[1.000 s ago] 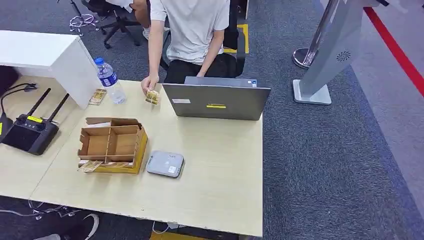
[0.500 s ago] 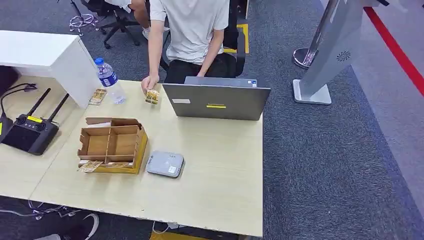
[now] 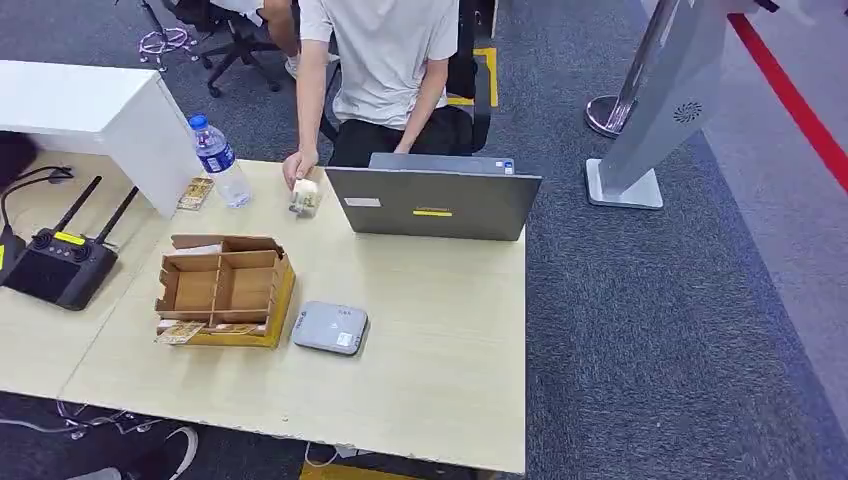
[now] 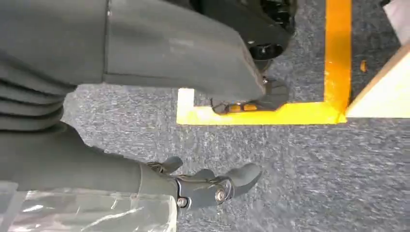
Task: Pass the card to the sensor for recognition and then transmit it.
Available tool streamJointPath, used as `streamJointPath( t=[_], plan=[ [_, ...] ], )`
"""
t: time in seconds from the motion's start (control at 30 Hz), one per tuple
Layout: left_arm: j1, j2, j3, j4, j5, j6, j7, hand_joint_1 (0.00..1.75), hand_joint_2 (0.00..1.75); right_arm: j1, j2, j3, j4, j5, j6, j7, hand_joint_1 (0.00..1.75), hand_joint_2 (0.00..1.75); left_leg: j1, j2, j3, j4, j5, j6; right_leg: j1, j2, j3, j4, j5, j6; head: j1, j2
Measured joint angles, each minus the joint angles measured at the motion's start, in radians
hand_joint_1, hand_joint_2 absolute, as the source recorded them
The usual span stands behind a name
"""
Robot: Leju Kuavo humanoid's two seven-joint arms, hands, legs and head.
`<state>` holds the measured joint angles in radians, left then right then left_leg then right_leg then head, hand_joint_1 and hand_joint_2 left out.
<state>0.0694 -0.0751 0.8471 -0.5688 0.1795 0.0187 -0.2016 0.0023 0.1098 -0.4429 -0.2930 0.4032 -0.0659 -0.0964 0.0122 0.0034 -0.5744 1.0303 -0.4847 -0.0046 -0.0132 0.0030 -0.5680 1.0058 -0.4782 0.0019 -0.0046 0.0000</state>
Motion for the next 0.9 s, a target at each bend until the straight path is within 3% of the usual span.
streamJointPath(
  t=[0.03, 0.37, 0.6, 0.63, 0.9],
  plan=[
    [-0.002, 0.003, 0.017, 0.003, 0.020, 0.000, -0.023, 0.00, 0.00, -0.002, 0.002, -0.010, 0.001, 0.048, -0.007, -0.009, 0.00, 0.00, 0.000, 0.000, 0.000, 0.000, 0.000, 0.000, 0.000, 0.000, 0.000, 0.000, 0.000, 0.000, 0.000, 0.000],
    [-0.037, 0.025, 0.219, 0.039, 0.083, 0.001, -0.104, 0.00, 0.00, -0.039, 0.031, -0.123, 0.023, 0.168, -0.029, -0.037, 0.00, 0.00, 0.000, 0.000, 0.000, 0.000, 0.000, 0.000, 0.000, 0.000, 0.000, 0.000, 0.000, 0.000, 0.001, 0.000],
    [-0.064, 0.040, 0.375, 0.065, 0.171, -0.007, -0.226, 0.00, 0.00, -0.064, 0.053, -0.210, 0.043, 0.326, -0.059, -0.076, 0.00, 0.00, 0.000, -0.001, 0.000, 0.000, 0.001, 0.000, 0.000, 0.000, 0.000, 0.000, 0.000, 0.000, 0.000, 0.000],
    [-0.068, 0.042, 0.392, 0.068, 0.179, -0.007, -0.237, 0.00, 1.75, -0.067, 0.056, -0.222, 0.045, 0.341, -0.061, -0.079, 0.00, 0.00, 0.000, -0.001, 0.000, 0.000, 0.001, 0.000, 0.000, 0.000, 0.000, 0.000, 0.000, 0.000, 0.000, 0.000],
    [-0.096, 0.056, 0.534, 0.036, 0.279, -0.048, -0.370, 0.00, 1.75, -0.085, 0.077, -0.312, 0.065, 0.484, -0.094, -0.119, 0.00, 0.00, 0.000, -0.001, 0.001, 0.000, 0.001, -0.001, 0.000, 0.000, 0.000, 0.000, 0.000, 0.000, 0.000, 0.000]
  ],
)
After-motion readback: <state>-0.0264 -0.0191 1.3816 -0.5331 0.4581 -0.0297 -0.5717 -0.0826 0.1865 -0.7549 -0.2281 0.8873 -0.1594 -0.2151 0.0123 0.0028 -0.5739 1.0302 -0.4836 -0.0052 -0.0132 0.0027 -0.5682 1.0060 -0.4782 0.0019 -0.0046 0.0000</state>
